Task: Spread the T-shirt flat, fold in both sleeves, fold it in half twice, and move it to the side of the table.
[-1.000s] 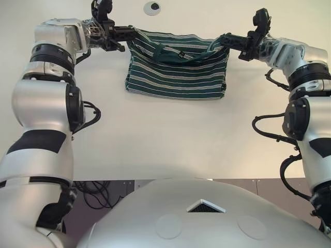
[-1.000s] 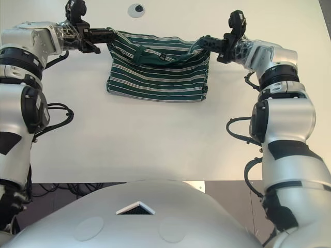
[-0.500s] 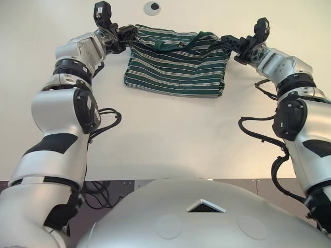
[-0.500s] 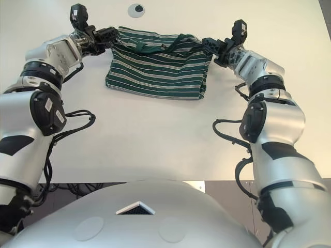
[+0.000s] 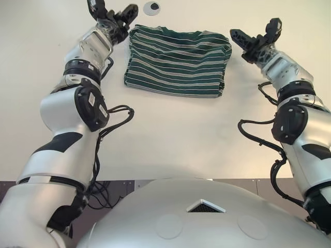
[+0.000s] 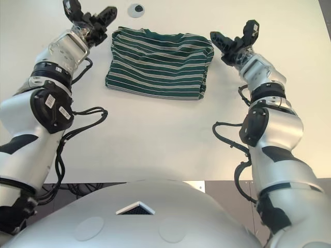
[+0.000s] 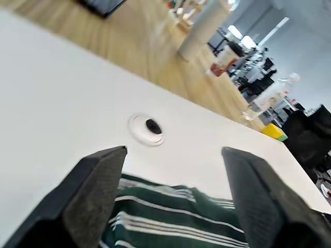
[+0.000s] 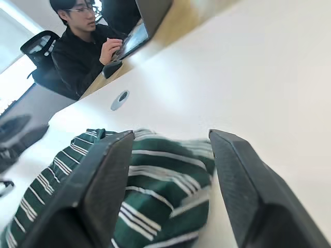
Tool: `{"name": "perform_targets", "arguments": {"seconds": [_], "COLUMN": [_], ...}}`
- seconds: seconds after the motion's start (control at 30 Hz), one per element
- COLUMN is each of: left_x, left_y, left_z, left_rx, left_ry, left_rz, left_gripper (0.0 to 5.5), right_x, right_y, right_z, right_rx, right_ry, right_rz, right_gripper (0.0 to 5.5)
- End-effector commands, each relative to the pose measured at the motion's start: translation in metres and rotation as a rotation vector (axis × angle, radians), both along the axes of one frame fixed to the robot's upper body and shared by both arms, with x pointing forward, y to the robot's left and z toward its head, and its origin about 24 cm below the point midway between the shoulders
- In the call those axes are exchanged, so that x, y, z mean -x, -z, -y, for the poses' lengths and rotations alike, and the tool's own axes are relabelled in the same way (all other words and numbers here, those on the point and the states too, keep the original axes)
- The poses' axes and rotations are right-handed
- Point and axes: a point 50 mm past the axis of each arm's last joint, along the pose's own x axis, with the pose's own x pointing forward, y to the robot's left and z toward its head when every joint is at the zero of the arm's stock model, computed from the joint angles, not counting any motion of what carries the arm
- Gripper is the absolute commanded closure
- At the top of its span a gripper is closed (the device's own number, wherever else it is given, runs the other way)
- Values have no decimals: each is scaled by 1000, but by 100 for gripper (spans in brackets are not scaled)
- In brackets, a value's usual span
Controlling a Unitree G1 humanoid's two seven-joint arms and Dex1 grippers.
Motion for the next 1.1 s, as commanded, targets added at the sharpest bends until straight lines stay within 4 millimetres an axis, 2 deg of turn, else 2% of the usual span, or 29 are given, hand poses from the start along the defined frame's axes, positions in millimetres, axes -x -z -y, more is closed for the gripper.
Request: {"name": "perform_targets", "arguments": {"seconds": [0.03,0.17,0.3,0.4,0.5,0.57,0.63,0.67,0.77,0.87,1.0,1.1], "left_x": [8,43,72,84,97,103,102,97,81,78,81,95], "left_y": [-12,-4,14,34,62,75,79,75,44,13,-24,-26], "left_z": [0,-6,-6,-11,-22,-31,-36,-35,-17,-6,13,52], "left_rx": [-191,-420,-538,-618,-744,-844,-882,-875,-694,-533,-343,-294], "left_ry": [243,425,480,462,479,497,494,474,415,424,420,516], "left_rz": [207,315,277,190,75,24,18,43,226,377,480,477], "left_gripper": [186,186,186,186,186,186,186,186,186,186,186,186], "right_x": [-3,3,22,32,37,37,34,31,25,27,35,42], "right_y": [-9,-7,18,35,48,50,46,39,5,-19,-28,-23], "right_z": [-14,-25,-31,-24,-17,-17,-18,-20,-20,-9,8,15], "right_rx": [205,316,402,462,545,574,555,494,181,15,17,35], "right_ry": [-124,-251,-382,-390,-371,-366,-349,-325,-263,-214,-150,-110], "right_rz": [130,210,163,85,18,9,40,82,232,323,329,292], "right_gripper": [285,285,285,285,285,285,285,285,285,285,285,285]}}
